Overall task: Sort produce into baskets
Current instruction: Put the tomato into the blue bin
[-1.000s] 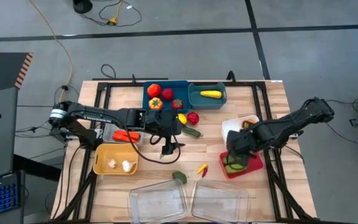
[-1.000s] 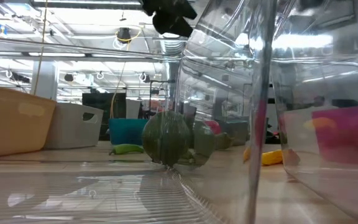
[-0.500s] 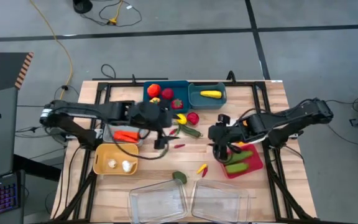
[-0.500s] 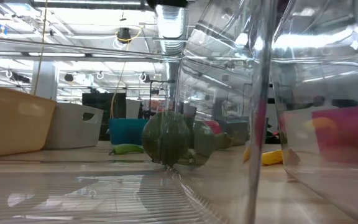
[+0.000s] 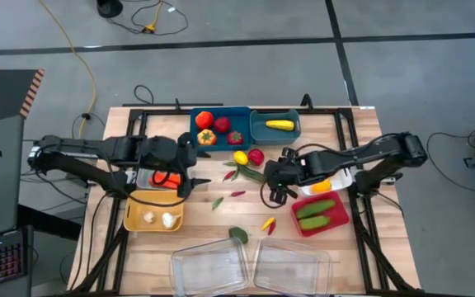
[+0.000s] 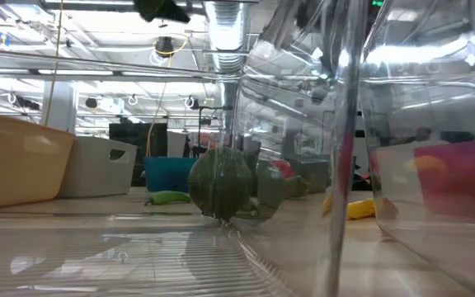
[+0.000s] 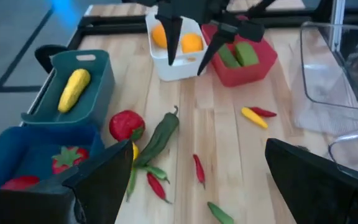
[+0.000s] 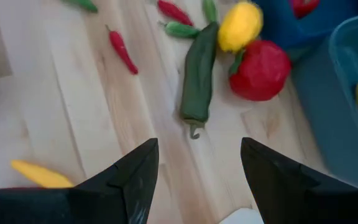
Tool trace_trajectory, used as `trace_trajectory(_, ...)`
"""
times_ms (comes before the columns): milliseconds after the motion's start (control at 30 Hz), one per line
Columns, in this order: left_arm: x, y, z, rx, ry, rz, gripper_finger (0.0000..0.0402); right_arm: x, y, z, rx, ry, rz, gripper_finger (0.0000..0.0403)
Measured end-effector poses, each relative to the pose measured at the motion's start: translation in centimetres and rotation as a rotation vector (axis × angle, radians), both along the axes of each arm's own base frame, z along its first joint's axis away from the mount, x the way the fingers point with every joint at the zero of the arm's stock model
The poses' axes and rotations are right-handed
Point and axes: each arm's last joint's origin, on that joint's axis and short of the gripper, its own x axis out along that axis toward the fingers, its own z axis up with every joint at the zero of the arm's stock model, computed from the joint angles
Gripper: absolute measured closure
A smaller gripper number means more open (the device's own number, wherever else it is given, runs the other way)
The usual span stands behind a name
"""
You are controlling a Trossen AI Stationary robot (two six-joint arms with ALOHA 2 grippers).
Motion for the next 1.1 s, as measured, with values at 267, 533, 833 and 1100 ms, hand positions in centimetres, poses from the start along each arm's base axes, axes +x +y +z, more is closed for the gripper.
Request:
trace_trajectory(267,-2.2,0.2,-4.7,-0.070,-0.088,0.066,0.0049,0.5,-1.1,-0.4,0.014,0.007,-0.028,0.0147)
trace_trajectory(533,-2.4,0.2,-7.2,-0.090,-0.067,0.106,0.0049,0.6,-2.6,-0.3,0.026,-0.006,-0.103,0.0147)
trace_trajectory(833,-2.9,0.3,-9.8,-0.053,-0.099,0.080,0.0049,0.7,-4.6,-0.6,0.134,0.004,-0.137,0.0134)
trace_trajectory(1100,-3.4,0.3,-10.3,-0.061,-0.122,0.083,0.0049,1.5,-6.5,-1.5,0.148,-0.007,-0.193,0.0058)
